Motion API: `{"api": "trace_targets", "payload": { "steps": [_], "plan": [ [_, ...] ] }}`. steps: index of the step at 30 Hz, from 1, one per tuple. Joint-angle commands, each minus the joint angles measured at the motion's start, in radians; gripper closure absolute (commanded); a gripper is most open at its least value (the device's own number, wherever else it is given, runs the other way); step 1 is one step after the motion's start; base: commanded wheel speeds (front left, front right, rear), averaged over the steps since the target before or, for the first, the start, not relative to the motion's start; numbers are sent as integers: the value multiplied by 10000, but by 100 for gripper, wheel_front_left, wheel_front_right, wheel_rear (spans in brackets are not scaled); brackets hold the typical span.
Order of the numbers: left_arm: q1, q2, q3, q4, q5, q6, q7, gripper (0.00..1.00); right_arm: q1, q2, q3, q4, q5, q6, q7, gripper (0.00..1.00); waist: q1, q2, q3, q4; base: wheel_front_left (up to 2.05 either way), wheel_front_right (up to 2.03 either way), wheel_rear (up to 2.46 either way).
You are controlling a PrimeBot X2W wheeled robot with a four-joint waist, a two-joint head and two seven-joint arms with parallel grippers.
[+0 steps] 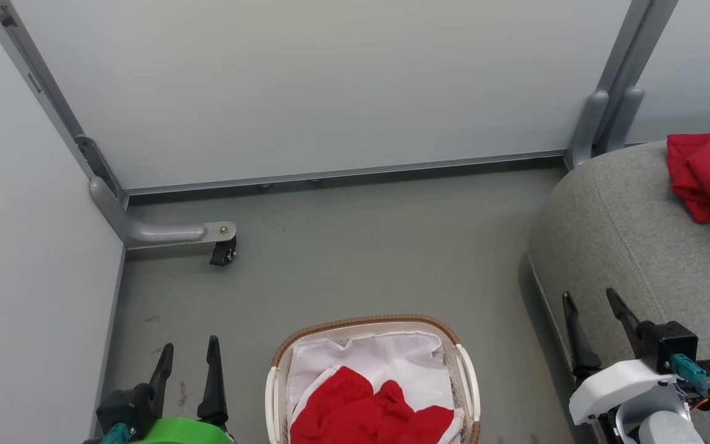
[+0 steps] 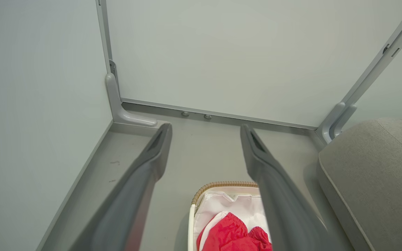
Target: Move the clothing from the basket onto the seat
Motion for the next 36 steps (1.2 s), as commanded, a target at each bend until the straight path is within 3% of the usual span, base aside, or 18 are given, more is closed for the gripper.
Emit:
{"api": "trace_targets", "payload": {
  "steps": [1,11,21,28,36],
  "plan": [
    [-48,10,5,16,58,28,10,0,114,-32,0,26,63,-14,-24,0,1,0,5,-8,0,0,0],
    [-197,11,-91,83,197,-36,10,0,10,-32,-18,-1,123,-14,-24,0,1,0,133,-79,0,0,0],
    [-1115,13,-656,430,551,-169,10,0,-539,-31,-146,-186,-28,-14,-24,0,1,0,1010,-255,0,0,0],
    [-2675,12,-1864,1377,971,-342,10,0,-1255,-33,-462,-444,-254,-14,-24,0,1,0,2450,-530,0,0,0],
    [-4392,31,-4047,3006,687,-451,10,0,-2191,-30,-542,-742,-183,-14,-24,0,1,0,4330,-1041,0,0,0]
  ]
}}
